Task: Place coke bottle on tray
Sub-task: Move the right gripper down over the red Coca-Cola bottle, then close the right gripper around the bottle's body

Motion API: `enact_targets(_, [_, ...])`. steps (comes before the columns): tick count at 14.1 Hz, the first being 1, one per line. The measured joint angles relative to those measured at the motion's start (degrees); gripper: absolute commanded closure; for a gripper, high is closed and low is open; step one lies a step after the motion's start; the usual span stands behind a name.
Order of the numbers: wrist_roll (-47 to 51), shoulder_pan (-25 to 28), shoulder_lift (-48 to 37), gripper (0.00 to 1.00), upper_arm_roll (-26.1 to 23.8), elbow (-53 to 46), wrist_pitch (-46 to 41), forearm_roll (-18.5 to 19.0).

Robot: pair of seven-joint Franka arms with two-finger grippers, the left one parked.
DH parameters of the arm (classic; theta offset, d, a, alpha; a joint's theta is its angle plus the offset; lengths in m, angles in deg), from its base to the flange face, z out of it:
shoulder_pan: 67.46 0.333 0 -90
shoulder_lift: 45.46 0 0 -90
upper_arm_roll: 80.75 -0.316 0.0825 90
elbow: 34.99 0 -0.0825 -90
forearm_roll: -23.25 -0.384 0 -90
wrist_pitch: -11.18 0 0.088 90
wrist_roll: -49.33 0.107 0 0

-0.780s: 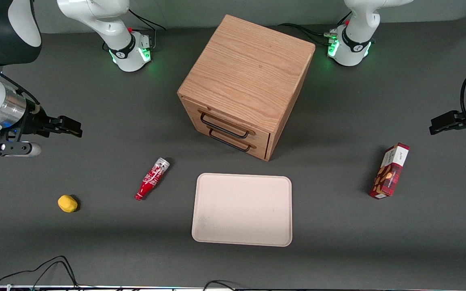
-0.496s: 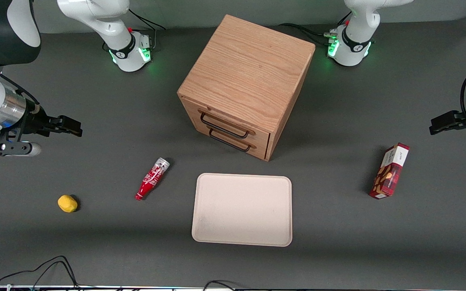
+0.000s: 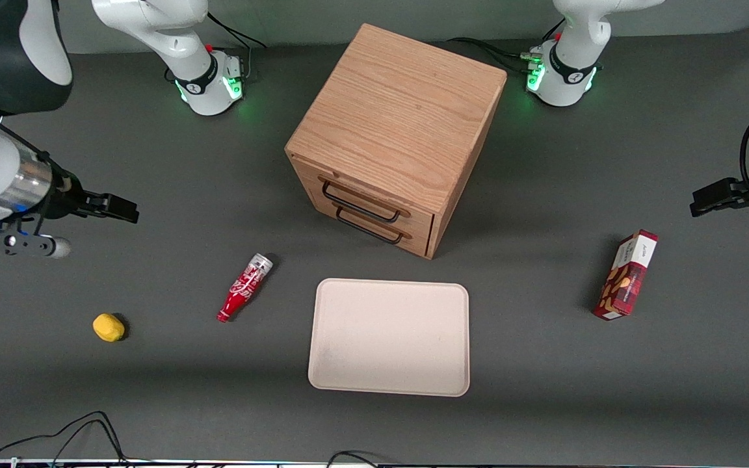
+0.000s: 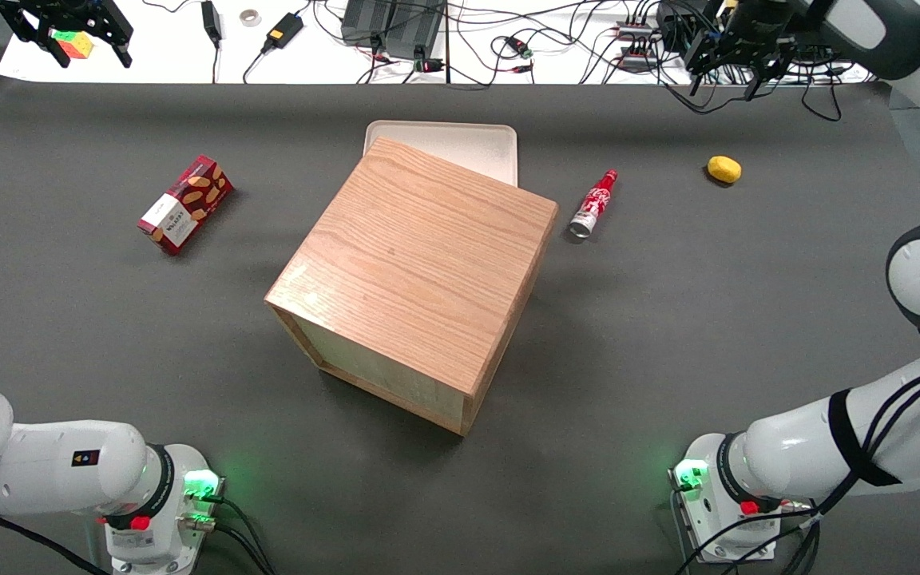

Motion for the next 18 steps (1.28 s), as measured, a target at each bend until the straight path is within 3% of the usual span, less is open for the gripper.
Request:
enact_targets(3, [6.5,0.0,4.2,0.0,-1.3,0.4,5.4,-0.5])
enact_targets(11, [29.2,3.2,14.3,0.0,-3.7,11.0,33.3,-0.4])
enact_targets(15, [35.6,4.0,14.9,0.0,-3.7,20.9,47.4,2.6])
enact_targets(18, [40.0,4.6,16.5,0.0,-3.7,23.4,52.0,4.4])
